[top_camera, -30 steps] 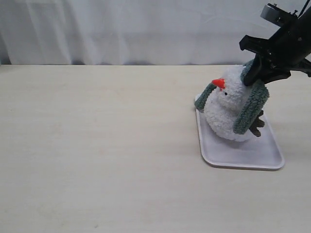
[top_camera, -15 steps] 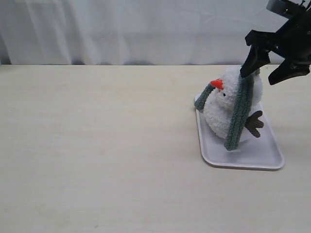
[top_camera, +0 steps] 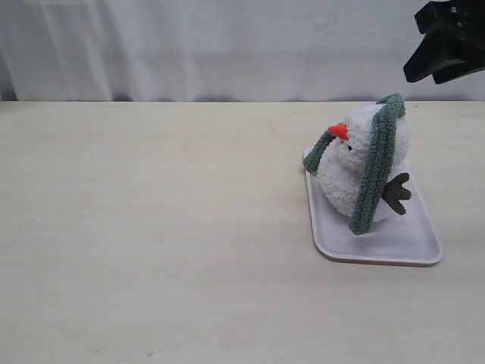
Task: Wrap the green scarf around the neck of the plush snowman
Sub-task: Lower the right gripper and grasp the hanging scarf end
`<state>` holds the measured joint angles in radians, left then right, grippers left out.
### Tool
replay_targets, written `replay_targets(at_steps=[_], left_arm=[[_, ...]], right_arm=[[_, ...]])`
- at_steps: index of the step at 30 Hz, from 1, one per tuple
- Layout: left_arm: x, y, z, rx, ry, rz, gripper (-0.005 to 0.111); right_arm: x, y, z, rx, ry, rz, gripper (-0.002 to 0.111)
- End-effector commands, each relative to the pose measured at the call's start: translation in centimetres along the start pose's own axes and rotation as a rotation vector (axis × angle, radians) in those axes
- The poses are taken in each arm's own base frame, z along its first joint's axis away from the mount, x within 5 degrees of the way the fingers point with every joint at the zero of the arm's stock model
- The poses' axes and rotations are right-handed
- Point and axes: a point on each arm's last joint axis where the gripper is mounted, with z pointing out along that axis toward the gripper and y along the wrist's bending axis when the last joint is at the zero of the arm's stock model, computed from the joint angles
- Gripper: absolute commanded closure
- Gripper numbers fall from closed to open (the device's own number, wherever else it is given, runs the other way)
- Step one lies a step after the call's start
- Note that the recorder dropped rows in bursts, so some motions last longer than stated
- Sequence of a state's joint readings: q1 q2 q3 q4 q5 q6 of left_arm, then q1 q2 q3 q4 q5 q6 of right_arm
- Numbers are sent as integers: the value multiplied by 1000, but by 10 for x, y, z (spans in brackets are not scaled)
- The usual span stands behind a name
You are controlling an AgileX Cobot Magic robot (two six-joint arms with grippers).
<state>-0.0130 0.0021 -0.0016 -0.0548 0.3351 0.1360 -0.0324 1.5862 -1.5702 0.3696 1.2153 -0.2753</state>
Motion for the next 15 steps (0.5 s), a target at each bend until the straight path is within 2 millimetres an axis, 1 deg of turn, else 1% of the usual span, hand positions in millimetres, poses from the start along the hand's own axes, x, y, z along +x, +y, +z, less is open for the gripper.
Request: replay_targets(at_steps=[1,4,6,8,10,12,15], left_arm=[[-1,0,0,5,-13,-7,107],[-1,0,0,5,-13,-7,107],[-1,0,0,5,-13,-7,107],[-1,0,0,5,-13,-7,107],[-1,0,0,5,-13,-7,107],[-1,0,0,5,-13,-7,107],[-1,0,0,5,-13,-7,107]], right_arm=[[2,8,-5,53,9,-35,70],[3,23,2,186,46,-89,70],[-1,34,6,309,5,-83,70],[-3,44,7,381,-40,-45,69],[-4,52,14,386,-48,-36,64],[-5,61,26,370,-28,-52,59],[-6,63,48,392,13,-49,56]])
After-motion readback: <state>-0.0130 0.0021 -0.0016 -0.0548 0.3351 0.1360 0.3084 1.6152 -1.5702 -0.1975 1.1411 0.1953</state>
